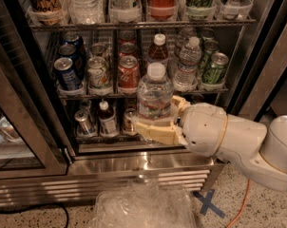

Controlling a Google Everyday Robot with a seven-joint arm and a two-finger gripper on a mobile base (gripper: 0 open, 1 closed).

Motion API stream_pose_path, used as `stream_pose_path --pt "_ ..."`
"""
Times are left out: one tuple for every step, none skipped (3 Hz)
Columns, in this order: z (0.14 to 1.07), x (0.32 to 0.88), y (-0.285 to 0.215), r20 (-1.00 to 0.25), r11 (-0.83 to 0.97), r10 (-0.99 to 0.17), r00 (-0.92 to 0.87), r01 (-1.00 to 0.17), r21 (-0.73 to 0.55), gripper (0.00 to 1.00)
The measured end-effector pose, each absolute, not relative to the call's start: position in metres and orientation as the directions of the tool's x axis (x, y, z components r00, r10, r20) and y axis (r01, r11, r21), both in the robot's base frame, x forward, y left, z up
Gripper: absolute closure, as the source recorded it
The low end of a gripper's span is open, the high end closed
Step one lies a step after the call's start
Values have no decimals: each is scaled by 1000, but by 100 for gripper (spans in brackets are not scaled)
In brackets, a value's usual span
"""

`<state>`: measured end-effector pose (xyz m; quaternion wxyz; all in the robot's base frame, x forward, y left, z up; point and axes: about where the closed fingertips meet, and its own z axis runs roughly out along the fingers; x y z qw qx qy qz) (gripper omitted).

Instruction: Pick water bottle from middle shelf of fridge

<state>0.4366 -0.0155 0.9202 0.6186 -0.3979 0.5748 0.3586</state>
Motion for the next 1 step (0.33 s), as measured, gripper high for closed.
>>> stream_pose_path --pt "915 403 -11 -998 403 -16 68 -912 -69 100"
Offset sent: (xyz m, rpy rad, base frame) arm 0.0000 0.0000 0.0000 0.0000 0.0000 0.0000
